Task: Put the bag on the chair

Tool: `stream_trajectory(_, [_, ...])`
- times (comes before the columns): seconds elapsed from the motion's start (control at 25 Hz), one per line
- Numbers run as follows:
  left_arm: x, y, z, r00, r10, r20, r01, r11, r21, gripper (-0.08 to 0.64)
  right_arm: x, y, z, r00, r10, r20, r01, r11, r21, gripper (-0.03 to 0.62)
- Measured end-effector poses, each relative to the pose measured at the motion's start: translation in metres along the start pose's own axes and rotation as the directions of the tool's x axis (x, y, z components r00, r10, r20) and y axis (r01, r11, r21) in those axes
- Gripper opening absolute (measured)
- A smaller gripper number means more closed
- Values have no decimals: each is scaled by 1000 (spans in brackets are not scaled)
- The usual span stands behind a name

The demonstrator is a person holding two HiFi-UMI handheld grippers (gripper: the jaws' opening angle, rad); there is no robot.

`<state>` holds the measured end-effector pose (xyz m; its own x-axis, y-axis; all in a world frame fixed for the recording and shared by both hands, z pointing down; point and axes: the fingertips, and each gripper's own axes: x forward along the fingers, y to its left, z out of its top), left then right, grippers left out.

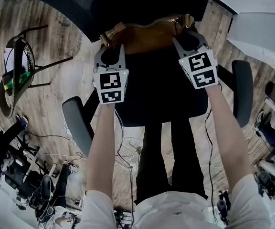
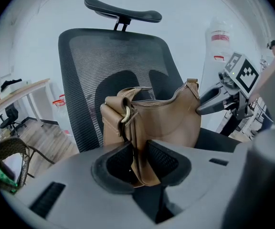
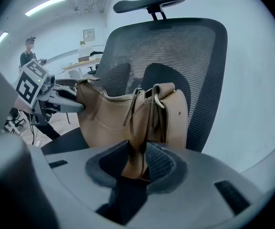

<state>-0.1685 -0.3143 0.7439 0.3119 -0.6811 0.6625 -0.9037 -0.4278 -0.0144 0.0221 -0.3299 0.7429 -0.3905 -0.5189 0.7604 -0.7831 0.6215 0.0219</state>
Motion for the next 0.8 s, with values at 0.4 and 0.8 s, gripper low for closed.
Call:
stream_trajectory(0.4, [8, 2, -4, 1000, 0, -18, 0, 1000, -7, 95, 9, -4, -2, 1000, -21, -7, 21, 1000, 9, 124])
stream_trajectory(0.8, [13, 5, -3, 1000, 7, -20, -7, 999, -36, 104, 18, -9, -5, 999, -36, -14, 37, 999, 25, 140])
